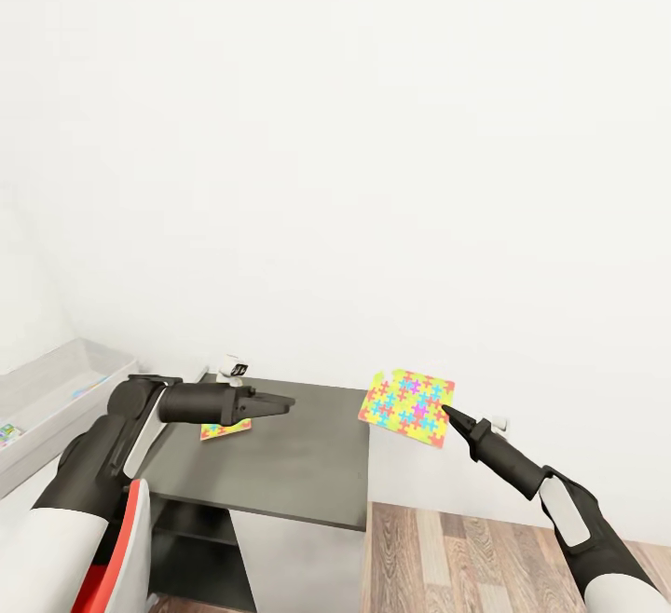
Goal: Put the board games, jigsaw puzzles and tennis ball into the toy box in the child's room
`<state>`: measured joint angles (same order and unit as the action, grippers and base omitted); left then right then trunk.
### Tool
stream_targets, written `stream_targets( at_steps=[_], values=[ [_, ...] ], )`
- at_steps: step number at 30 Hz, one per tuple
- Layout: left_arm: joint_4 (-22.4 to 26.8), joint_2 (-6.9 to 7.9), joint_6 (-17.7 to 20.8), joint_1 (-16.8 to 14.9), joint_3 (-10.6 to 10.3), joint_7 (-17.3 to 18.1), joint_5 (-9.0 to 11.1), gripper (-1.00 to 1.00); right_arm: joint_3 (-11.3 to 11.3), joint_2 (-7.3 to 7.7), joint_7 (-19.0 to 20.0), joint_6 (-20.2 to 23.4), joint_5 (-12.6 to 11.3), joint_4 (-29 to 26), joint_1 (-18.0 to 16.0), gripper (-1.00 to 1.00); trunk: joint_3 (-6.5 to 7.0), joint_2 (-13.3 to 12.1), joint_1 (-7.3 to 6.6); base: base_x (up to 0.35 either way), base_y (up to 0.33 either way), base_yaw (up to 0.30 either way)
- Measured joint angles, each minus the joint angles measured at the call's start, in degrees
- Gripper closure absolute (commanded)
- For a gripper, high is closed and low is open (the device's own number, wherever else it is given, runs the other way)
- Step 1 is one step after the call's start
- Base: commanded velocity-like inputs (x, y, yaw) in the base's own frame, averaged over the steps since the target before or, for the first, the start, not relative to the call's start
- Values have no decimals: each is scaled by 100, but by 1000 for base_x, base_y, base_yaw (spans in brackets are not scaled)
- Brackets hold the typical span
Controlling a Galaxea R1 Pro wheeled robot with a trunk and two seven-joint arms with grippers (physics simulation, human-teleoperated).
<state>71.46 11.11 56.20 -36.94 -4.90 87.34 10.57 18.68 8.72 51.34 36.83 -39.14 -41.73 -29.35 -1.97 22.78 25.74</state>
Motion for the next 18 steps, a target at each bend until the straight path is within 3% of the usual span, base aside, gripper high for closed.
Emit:
stream_targets(
  at_steps=[18],
  values=[
    [0, 0, -3, 0, -35, 1, 0, -100, -29, -9, 10, -10, 13, -241, 4, 100, 0, 0, 0, 0, 0, 0]
  ],
)
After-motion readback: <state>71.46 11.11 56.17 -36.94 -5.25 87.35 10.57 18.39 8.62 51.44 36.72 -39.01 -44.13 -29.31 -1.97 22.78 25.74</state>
